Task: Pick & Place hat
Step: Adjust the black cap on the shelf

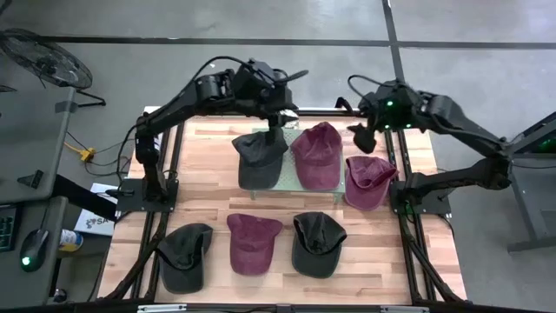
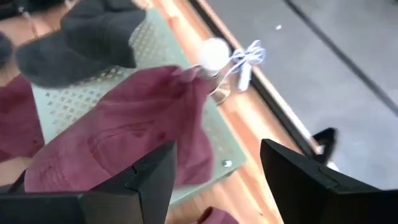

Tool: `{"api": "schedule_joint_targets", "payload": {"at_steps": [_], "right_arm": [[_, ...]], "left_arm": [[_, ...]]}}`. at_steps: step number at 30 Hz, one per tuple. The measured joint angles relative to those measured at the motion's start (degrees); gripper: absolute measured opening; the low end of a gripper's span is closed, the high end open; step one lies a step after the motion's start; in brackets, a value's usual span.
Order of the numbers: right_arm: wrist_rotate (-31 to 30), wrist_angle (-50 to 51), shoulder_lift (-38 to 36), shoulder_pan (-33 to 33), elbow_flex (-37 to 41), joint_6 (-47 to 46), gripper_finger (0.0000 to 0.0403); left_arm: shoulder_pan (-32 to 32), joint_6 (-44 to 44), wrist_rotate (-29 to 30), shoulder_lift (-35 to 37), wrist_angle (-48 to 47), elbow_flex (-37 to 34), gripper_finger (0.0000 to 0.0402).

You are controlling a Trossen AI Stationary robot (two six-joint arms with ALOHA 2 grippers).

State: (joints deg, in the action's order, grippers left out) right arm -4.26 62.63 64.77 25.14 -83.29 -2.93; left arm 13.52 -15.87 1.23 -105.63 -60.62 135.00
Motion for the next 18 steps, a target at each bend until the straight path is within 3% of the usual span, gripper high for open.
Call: {"api": "schedule_joint_targets", "payload": {"at_steps": [6,12,18], "right_arm": [[-0.6,2.9,-0.5,0.0,-8.1,-0.2,0.0225],[-2.0,4.2,-1.6,-0.1,-12.6,-1.1,0.0225],[-2.7,5.2,-3.0,-0.1,-13.0,-1.1,0.0225]], "left_arm": [[1.5,2.9,7.4,1.9,-13.9,-0.1,0.0128],[3.8,7.1,7.9,2.8,-24.6,-0.1,0.0128],[6.1,9.2,7.3,3.2,-27.3,-0.1,0.0128]]}}
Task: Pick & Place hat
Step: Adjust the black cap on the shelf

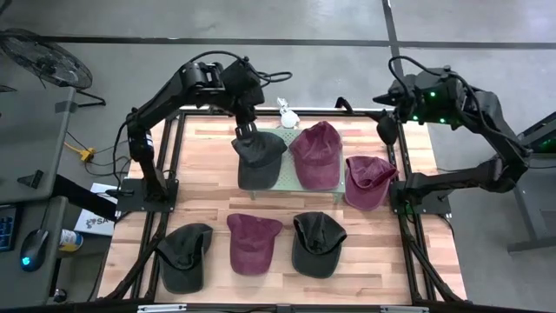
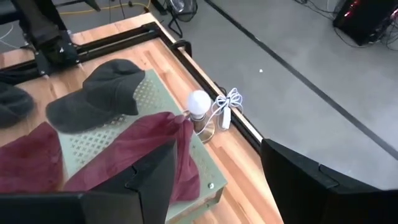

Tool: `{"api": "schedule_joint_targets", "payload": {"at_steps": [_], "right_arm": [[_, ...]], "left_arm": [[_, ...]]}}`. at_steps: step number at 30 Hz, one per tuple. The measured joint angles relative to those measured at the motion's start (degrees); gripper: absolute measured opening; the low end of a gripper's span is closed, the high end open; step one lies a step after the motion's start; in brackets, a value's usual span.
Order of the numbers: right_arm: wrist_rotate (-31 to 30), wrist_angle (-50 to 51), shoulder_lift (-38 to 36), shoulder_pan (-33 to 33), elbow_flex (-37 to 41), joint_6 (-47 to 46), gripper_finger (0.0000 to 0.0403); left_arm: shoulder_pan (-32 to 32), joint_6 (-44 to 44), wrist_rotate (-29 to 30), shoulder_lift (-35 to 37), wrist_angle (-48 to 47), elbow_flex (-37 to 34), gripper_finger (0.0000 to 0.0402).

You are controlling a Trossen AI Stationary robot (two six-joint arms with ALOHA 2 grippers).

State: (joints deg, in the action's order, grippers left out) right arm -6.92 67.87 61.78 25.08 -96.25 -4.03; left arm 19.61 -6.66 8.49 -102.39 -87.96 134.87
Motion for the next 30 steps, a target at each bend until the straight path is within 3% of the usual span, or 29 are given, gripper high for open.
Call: {"api": "schedule_joint_targets", "payload": {"at_steps": [9,14,23,30], "right_arm": [[9.0,0.0,1.9,0.0,0.1,0.0,0.0224],[11.6,-4.8,5.1,-1.9,0.1,0.2,0.0224],[12.9,-20.6,17.7,-8.0,0.1,0.1,0.0224],[12.9,-25.1,27.7,-10.6,0.1,1.7,0.0224]], "left_arm": [[3.9,-0.9,-1.7,0.0,-0.2,0.0,0.0128],[6.0,-2.2,-2.3,0.0,-0.5,0.0,0.0128],[10.7,-4.7,-3.5,0.0,-0.5,0.0,0.0128],[12.6,-6.5,-3.6,0.0,-1.0,0.0,0.0128]]}}
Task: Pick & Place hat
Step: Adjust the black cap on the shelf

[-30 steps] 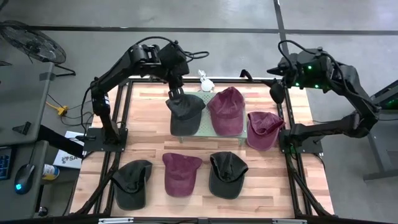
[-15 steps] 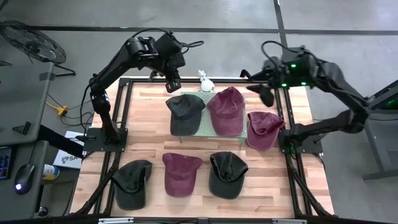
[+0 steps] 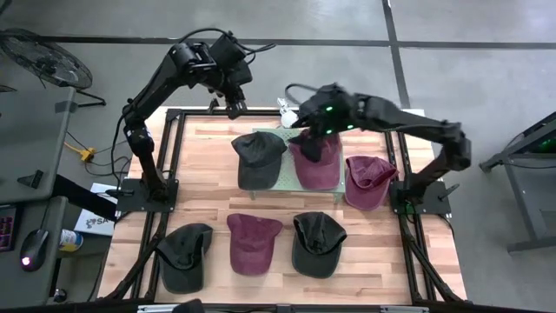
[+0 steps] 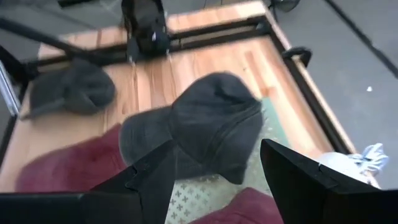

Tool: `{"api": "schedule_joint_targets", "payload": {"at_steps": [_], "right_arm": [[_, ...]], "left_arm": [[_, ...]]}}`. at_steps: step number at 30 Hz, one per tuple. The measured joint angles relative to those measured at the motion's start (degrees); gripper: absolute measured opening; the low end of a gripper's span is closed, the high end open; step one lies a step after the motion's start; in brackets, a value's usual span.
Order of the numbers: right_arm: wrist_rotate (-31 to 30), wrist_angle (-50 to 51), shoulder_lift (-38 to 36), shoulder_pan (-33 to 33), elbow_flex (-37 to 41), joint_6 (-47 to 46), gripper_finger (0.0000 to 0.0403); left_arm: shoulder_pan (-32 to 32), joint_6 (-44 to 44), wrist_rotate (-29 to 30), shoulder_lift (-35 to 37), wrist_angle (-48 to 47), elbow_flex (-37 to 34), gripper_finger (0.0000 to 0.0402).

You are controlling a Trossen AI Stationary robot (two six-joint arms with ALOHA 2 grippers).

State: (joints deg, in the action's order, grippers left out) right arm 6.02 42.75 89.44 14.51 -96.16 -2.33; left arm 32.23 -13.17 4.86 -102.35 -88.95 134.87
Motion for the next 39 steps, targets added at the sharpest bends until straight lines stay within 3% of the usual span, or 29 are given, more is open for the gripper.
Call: {"api": "schedule_joint_targets", "payload": {"at_steps": [15,29,34,39], "right_arm": [[-5.6,-9.0,10.5,-1.3,0.0,-0.5,0.0228],[-7.6,-9.9,13.0,0.6,0.0,-4.2,0.0302],[-3.5,-8.7,13.2,1.4,0.0,-5.3,0.0303],[-3.2,-8.6,13.8,1.2,0.0,-5.3,0.0303]], "left_arm": [[0.0,-0.1,-1.0,0.0,0.5,0.0,0.0128],[0.0,-0.5,-4.1,0.0,0.7,0.0,0.0128],[0.0,-1.4,-4.3,0.0,0.8,0.0,0.0128],[0.0,-1.6,-4.7,0.0,1.2,0.0,0.0128]]}}
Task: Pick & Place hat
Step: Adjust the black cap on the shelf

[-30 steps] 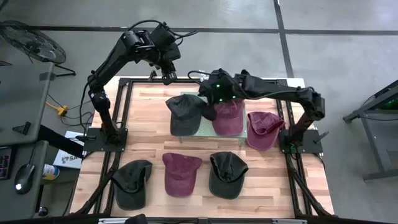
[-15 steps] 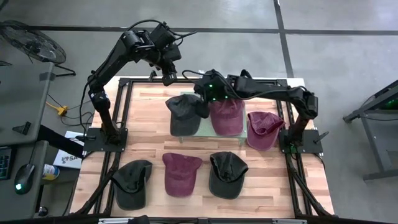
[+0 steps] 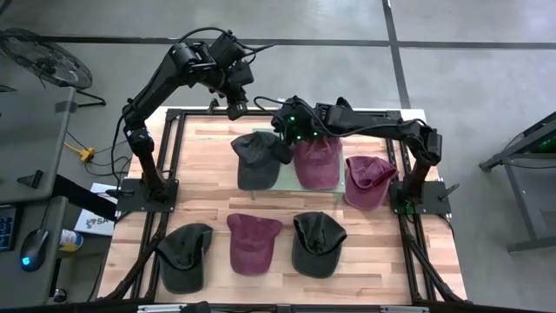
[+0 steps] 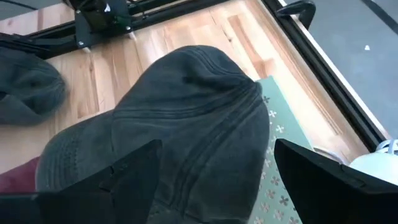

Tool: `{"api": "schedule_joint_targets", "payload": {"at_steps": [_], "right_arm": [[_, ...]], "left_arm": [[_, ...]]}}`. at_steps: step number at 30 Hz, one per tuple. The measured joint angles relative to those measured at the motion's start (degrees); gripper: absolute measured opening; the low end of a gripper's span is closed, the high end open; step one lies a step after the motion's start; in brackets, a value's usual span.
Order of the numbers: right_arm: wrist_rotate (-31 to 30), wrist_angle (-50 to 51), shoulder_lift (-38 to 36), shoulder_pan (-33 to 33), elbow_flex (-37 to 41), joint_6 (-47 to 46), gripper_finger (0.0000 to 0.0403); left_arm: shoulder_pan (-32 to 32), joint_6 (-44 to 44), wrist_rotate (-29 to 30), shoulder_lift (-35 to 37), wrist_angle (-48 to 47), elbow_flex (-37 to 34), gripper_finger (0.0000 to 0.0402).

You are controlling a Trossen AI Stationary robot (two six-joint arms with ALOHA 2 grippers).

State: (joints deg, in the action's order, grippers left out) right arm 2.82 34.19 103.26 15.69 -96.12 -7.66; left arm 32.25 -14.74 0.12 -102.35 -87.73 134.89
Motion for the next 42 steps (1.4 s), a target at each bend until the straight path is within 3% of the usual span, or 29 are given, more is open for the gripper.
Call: {"api": "schedule_joint_targets", "payload": {"at_steps": [9,22,27,42], "right_arm": [[-0.8,-0.5,0.0,0.2,0.5,-0.5,0.0303],[2.6,-1.9,0.5,0.1,2.5,-2.6,0.029],[2.4,-1.9,0.6,0.0,2.5,-2.6,0.0234],[1.4,-1.9,0.6,0.0,2.5,-1.3,0.0013]], "left_arm": [[0.0,0.0,-0.1,0.0,0.3,0.0,0.0128],[0.0,0.0,-0.1,0.0,0.6,0.0,0.0128],[0.0,0.0,-0.2,0.0,0.6,0.0,0.0128],[0.0,0.6,-0.2,0.0,0.6,0.0,0.0128]]}}
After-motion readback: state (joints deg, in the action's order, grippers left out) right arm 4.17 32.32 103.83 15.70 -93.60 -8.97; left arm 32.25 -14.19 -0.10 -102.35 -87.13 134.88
